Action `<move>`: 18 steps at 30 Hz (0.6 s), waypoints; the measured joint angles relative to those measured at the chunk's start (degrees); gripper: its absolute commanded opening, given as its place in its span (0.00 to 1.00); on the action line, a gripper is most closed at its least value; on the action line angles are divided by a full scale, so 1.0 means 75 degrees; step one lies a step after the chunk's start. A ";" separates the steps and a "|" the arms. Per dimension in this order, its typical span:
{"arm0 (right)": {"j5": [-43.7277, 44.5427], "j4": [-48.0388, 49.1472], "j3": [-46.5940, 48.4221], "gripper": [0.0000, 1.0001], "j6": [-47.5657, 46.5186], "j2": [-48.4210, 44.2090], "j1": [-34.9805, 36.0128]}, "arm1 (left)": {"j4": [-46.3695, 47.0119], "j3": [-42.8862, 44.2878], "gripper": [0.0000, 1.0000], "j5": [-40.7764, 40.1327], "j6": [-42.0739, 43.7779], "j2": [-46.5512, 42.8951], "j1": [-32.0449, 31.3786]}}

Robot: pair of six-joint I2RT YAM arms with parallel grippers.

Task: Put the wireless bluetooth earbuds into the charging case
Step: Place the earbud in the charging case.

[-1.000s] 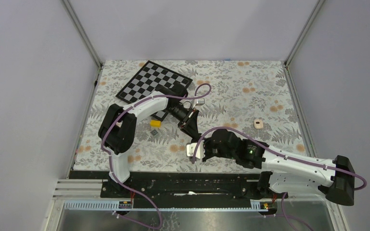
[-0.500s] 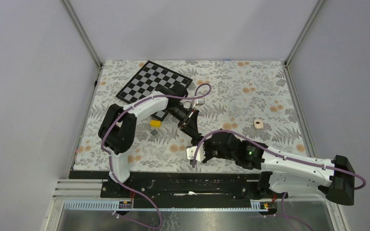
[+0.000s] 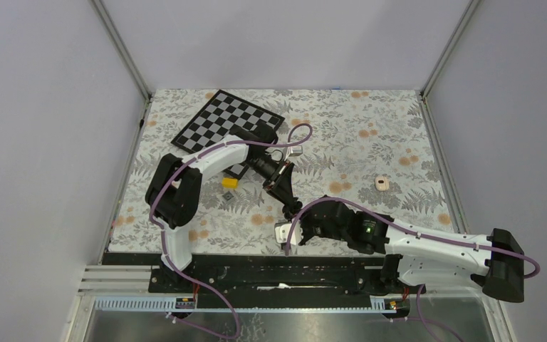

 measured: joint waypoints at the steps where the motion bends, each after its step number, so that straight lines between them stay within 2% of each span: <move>1: 0.0009 0.0017 0.0000 0.00 -0.0029 0.0000 0.0009 | -0.0003 0.0000 0.00 0.0003 0.0000 0.0000 -0.0012; 18: 0.0187 0.0428 -0.0428 0.00 -0.0638 -0.0157 0.0131 | 0.0020 -0.0058 0.00 0.0015 0.0009 0.0000 -0.0055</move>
